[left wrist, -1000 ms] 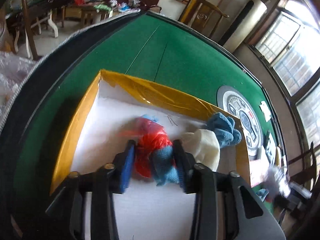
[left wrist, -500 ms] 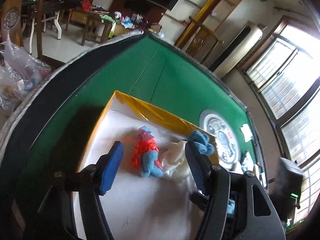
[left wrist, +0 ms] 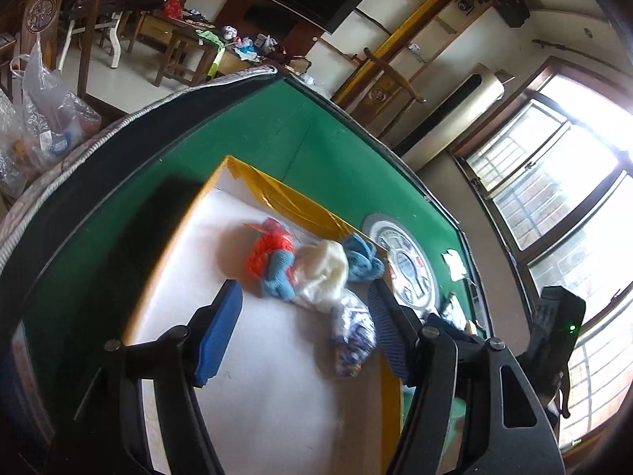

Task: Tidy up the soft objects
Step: 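Lower the blue-white snack bag into the tray and open right tool, then grasp the pink tissue pack with left tool while right tool moves to the red plastic bag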

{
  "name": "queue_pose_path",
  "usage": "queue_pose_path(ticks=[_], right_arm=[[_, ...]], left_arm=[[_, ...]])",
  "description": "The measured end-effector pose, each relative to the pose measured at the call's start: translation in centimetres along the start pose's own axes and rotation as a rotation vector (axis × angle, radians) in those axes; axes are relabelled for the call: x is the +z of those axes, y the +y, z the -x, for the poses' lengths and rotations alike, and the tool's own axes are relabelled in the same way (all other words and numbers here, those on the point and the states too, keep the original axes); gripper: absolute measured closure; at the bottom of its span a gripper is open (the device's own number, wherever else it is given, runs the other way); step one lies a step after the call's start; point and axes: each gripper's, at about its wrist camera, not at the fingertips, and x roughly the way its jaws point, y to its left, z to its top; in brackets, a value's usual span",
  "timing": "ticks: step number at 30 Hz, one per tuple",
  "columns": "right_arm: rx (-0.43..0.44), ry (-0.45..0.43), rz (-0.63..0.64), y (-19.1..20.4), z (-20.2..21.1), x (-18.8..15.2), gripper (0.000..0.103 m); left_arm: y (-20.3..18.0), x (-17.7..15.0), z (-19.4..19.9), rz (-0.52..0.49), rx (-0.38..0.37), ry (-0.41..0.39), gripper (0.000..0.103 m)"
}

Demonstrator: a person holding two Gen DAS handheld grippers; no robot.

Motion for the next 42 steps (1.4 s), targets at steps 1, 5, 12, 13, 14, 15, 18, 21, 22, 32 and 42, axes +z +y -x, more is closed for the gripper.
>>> queue_pose_path(ticks=[1, 5, 12, 13, 14, 15, 18, 21, 22, 32, 42], right_arm=[[-0.017, -0.026, -0.017, -1.4, 1.2, -0.4, 0.040], [-0.088, -0.094, -0.126, -7.4, 4.9, -1.9, 0.038], [-0.202, -0.164, -0.404, -18.5, 9.1, -6.3, 0.038], [-0.207, -0.171, -0.422, -19.3, 9.4, -6.8, 0.038], [-0.215, -0.183, -0.443, -20.2, 9.8, -7.4, 0.038], [-0.222, -0.192, -0.455, -20.9, 10.1, -7.7, 0.038], [-0.259, -0.235, -0.465, -22.2, 10.7, -8.1, 0.038], [-0.306, -0.267, -0.448, -23.1, 11.0, -8.4, 0.038], [-0.319, -0.280, -0.444, -23.4, 11.2, -8.6, 0.038], [-0.259, -0.250, -0.454, -24.9, 10.3, -10.0, 0.038], [-0.239, -0.240, -0.459, -25.1, 10.2, -10.1, 0.038]], left_arm=[[-0.3, -0.2, 0.1, -0.003, -0.006, 0.000, 0.035], [-1.5, -1.3, 0.6, -0.016, -0.030, 0.006, 0.033], [-6.3, -4.4, -1.2, -0.096, -0.074, 0.090, 0.033], [-7.3, -5.0, -1.7, -0.118, -0.077, 0.109, 0.033], [-8.3, -5.7, -2.3, -0.142, -0.079, 0.128, 0.033], [-9.3, -6.3, -2.7, -0.161, -0.078, 0.144, 0.033], [-12.2, -8.0, -4.3, -0.216, -0.081, 0.200, 0.033], [-14.7, -9.6, -5.7, -0.282, -0.072, 0.245, 0.033], [-15.5, -10.0, -6.3, -0.311, -0.060, 0.256, 0.033], [-18.9, -9.1, -13.8, -0.431, 0.185, 0.290, 0.033], [-20.4, -10.6, -19.3, -0.567, 0.373, 0.326, 0.015]])
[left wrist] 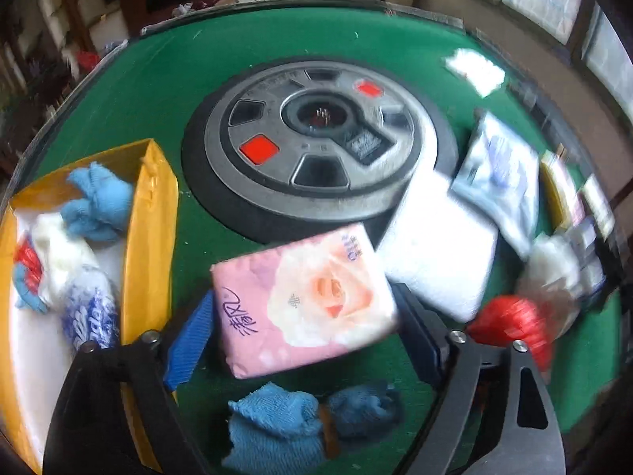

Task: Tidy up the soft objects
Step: 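Grasp the pink tissue pack with left tool while right tool moves to the red plastic bag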

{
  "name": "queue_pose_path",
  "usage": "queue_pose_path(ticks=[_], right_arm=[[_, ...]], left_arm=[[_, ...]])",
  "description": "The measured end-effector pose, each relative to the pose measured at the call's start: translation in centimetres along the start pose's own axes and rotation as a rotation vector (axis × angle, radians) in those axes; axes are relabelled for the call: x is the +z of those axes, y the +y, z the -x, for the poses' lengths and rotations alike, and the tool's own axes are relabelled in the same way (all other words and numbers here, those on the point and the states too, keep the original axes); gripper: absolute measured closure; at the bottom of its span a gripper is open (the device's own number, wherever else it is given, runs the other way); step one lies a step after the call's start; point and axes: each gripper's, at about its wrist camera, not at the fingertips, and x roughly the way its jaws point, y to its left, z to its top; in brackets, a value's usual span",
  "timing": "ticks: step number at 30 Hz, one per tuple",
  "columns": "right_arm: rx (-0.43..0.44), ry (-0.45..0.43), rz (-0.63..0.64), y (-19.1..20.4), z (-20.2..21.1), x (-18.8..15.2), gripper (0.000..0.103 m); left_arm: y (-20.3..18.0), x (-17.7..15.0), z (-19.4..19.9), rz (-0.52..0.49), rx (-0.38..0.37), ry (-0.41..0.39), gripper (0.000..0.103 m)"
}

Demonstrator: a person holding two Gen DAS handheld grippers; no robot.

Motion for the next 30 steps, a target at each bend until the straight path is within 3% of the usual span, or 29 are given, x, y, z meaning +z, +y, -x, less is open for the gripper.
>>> queue_pose_path(ticks=[1, 5, 16, 20, 25, 30], right_arm=[[-0.001, 0.000, 0.002, 0.0, 0.0, 0.0, 0.038], [-0.006, -0.001, 0.005, 0.0, 0.0, 0.0, 0.038], [-0.002, -0.005, 0.031, 0.4, 0.1, -0.1, 0.038], [0.031, -0.044, 0.072, 1.7, 1.2, -0.3, 0.038], [0.133, -0.037, 0.222, 6.9, 3.3, -1.6, 0.038], [0.189, 0.078, 0.261, 9.7, 2.3, -2.9, 0.037]], left_arm=[[-0.4, -0.3, -0.1, -0.032, 0.022, -0.007, 0.015], [-0.3, -0.4, 0.5, -0.027, -0.020, -0.038, 0.022], [4.3, -2.1, 9.0, 0.136, -0.347, -0.213, 0.023], [7.2, -4.1, 11.6, 0.190, -0.402, -0.242, 0.023], [11.2, -6.5, 12.5, 0.240, -0.360, -0.258, 0.023], [16.7, -8.1, 11.7, 0.348, -0.263, -0.259, 0.023]])
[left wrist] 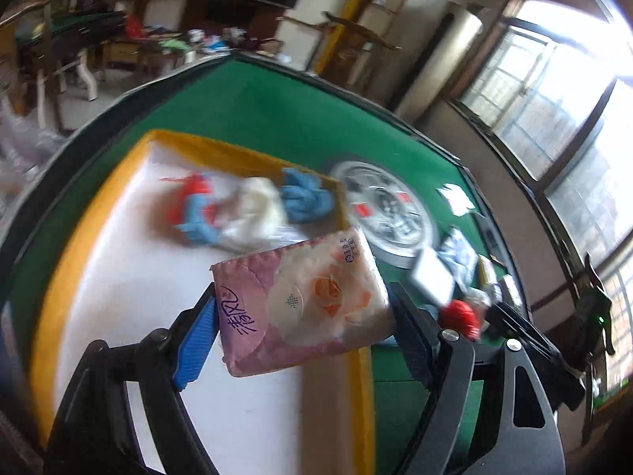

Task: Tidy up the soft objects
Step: 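Grasp the pink tissue pack with left tool while right tool moves to the red plastic bag, then carry the pink tissue pack toward the tray with left tool while right tool grasps the red plastic bag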

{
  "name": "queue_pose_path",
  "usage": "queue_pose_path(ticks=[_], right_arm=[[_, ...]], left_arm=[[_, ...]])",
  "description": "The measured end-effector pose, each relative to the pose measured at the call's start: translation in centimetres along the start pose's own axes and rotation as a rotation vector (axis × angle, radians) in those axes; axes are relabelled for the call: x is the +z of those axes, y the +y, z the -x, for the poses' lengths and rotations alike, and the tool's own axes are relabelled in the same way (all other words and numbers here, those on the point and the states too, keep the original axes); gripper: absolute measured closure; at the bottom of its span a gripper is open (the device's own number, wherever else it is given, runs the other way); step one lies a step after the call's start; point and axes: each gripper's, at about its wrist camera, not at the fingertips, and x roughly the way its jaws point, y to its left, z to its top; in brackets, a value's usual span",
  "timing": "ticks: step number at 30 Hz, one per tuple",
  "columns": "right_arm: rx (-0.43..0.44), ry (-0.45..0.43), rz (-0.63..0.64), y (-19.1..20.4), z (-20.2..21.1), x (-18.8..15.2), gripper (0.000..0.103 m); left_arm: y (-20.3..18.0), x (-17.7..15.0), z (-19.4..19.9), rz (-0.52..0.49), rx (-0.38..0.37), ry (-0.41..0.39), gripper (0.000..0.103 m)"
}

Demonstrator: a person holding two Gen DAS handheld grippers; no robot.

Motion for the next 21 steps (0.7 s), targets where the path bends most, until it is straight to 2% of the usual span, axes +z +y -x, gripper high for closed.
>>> queue_pose_path(ticks=[6, 14, 18, 21], right_arm=[[0.015, 0.078, -0.009, 1.2, -1.5, -1.5, 0.037], [0.092, 0.182, -0.006, 4.4, -3.8, -1.8, 0.037], [0.085, 0.128, -0.034, 3.6, -2.0, -0.2, 0.037], [0.019, 0.082, -0.081, 0.6, 0.0, 1.0, 0.037]], left_arm=[[6.7, -0.3, 0.3, 0.101, 0.105, 0.012, 0.022], [9.4, -1.4, 0.4, 0.158, 0.088, 0.016, 0.022], [9.7, -1.6, 1.2, 0.163, 0.068, 0.012, 0.022], [10.2, -1.7, 1.8, 0.168, 0.056, 0.007, 0.022]])
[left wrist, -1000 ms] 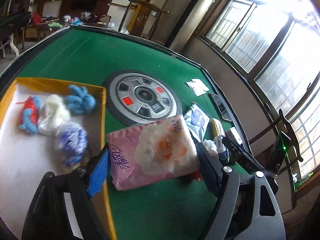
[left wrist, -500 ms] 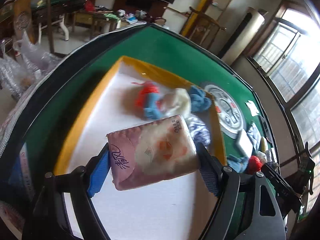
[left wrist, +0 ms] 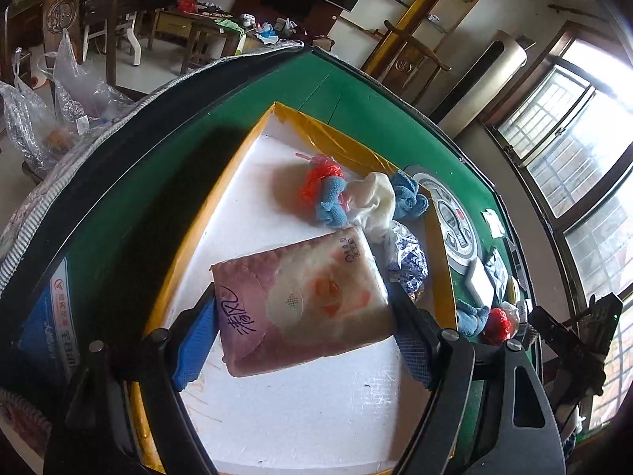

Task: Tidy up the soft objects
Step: 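Carry the pink tissue pack toward the tray with left tool while right tool grasps the red plastic bag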

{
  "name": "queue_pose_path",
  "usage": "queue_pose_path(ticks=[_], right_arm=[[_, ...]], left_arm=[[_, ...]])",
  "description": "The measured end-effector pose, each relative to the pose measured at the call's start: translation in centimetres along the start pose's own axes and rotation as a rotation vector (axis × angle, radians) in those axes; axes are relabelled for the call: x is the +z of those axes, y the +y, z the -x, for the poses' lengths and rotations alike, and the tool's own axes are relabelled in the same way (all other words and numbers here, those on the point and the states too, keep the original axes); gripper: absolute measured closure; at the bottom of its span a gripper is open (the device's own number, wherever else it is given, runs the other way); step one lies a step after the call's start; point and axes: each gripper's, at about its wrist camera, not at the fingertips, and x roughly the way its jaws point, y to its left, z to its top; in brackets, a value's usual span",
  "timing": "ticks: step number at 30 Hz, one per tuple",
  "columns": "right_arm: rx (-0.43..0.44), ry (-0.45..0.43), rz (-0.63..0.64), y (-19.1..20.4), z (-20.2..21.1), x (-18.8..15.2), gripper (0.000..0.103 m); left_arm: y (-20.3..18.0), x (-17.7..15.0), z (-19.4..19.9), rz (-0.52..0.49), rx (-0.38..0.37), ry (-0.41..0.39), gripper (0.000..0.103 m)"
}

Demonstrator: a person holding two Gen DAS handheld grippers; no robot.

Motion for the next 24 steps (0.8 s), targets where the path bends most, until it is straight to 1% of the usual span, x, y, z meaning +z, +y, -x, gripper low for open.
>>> queue_pose_path(ticks=[1, 3, 4, 7, 9, 11, 12, 13, 14, 15, 16, 19, 21, 24], right_arm=[[-0.027, 0.004, -0.023, -1.3, 0.4, 0.3, 0.037], [-0.046, 0.023, -0.053, -2.6, 0.5, 0.2, 0.037], [-0.052, 0.048, -0.065, -3.1, 0.1, -0.2, 0.037], [-0.063, 0.113, -0.086, -3.2, -2.1, -1.2, 0.037], [-0.073, 0.129, -0.088, -2.9, -3.5, -1.5, 0.038], [-0.083, 0.139, -0.077, -2.3, -5.0, -1.9, 0.043], [-0.103, 0.142, -0.062, -2.0, -5.4, -2.0, 0.056], [-0.144, 0.132, -0.035, -1.7, -5.9, -2.2, 0.065], [-0.153, 0.124, -0.025, -1.6, -5.8, -2.1, 0.066], [-0.137, 0.127, -0.035, -1.7, -5.6, -2.1, 0.069], [-0.113, 0.124, -0.051, -2.0, -5.0, -2.0, 0.069], [-0.117, 0.083, -0.027, -1.4, -3.0, -1.6, 0.069], [-0.091, 0.054, -0.009, -0.3, -1.5, -1.1, 0.069], [-0.040, 0.040, 0.030, 2.1, -0.6, -0.4, 0.069]], left_arm=[[0.1, 0.0, 0.1, 0.003, -0.004, -0.002, 0.022], [0.3, 0.0, 0.1, 0.010, -0.014, -0.003, 0.022], [0.3, 0.0, -0.1, 0.011, -0.020, -0.002, 0.022], [-0.2, -0.1, -0.7, 0.004, -0.028, 0.010, 0.022], [-0.7, -0.2, -0.8, -0.010, -0.025, 0.011, 0.022], [-1.1, -0.2, -0.8, -0.019, -0.037, 0.020, 0.022], [-1.4, -0.3, -0.6, -0.031, -0.029, 0.017, 0.022], [-1.5, -0.2, -0.5, -0.042, -0.018, 0.013, 0.022], [-1.6, 0.0, -0.4, -0.050, -0.006, 0.009, 0.022], [-1.7, 0.2, -0.3, -0.055, 0.007, 0.007, 0.022], [-1.6, 0.5, -0.3, -0.062, 0.025, 0.004, 0.022], [-1.6, 1.8, -1.0, -0.094, 0.098, 0.005, 0.022], [-1.6, 2.8, -2.2, -0.120, 0.147, 0.019, 0.022], [-1.6, 4.4, -4.7, -0.148, 0.220, 0.053, 0.022]])
